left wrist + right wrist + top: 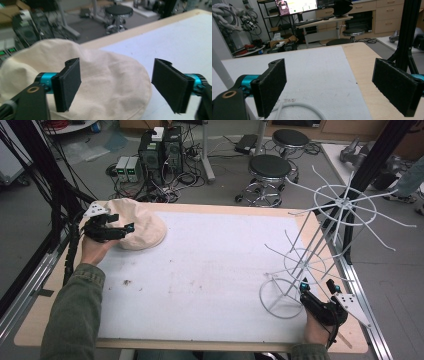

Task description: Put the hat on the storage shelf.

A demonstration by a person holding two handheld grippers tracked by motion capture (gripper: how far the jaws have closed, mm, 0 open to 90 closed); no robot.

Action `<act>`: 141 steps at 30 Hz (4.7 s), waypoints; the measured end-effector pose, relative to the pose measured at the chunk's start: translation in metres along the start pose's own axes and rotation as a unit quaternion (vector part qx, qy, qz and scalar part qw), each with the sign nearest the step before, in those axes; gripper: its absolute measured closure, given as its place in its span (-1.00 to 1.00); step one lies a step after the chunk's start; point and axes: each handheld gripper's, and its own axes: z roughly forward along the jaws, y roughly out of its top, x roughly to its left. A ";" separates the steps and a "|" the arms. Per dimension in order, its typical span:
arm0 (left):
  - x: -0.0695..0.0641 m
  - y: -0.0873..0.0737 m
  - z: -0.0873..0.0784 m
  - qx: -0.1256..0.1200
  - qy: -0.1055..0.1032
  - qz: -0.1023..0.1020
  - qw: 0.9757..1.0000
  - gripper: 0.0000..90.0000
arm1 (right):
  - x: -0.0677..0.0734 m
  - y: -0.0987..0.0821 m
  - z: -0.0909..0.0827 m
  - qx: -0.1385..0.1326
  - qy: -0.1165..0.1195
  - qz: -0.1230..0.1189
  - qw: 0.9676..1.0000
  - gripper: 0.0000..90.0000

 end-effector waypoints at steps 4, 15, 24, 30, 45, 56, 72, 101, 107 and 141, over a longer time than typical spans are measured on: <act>0.005 -0.005 0.008 0.011 -0.012 0.003 1.000 -0.48 | -0.001 0.000 0.000 0.003 -0.001 -0.003 1.000 -0.75; 0.012 -0.016 0.018 0.038 -0.030 0.001 0.999 -0.44 | 0.000 -0.001 -0.001 0.004 0.007 -0.015 1.000 -0.75; 0.007 -0.025 0.028 0.057 -0.059 0.012 0.997 -0.44 | 0.001 -0.001 -0.001 0.005 0.009 -0.012 1.000 -0.75; 0.018 -0.035 0.035 0.067 -0.089 -0.026 0.993 -0.47 | 0.002 0.000 -0.003 0.003 0.010 -0.011 1.000 -0.75; 0.011 -0.050 0.052 0.143 -0.089 -0.002 0.986 -0.52 | 0.001 -0.001 -0.003 0.007 0.011 -0.011 1.000 -0.75; 0.010 -0.050 0.051 0.152 -0.083 0.010 0.985 -0.40 | 0.001 -0.001 -0.003 0.005 0.011 -0.005 1.000 -0.75; -0.002 -0.049 0.036 0.134 -0.087 0.052 0.986 0.49 | 0.001 -0.001 -0.002 0.008 0.015 -0.001 1.000 -0.75; -0.008 -0.039 0.015 0.086 -0.093 0.043 0.991 0.80 | 0.000 -0.001 0.002 0.012 0.023 0.007 1.000 -0.75; -0.009 -0.032 0.004 0.068 -0.095 0.037 0.993 0.80 | 0.002 -0.001 0.002 0.014 0.025 0.008 1.000 -0.75; -0.036 0.025 -0.091 -0.086 -0.138 0.038 0.986 0.79 | 0.004 0.000 0.004 0.016 0.034 0.009 0.999 -0.75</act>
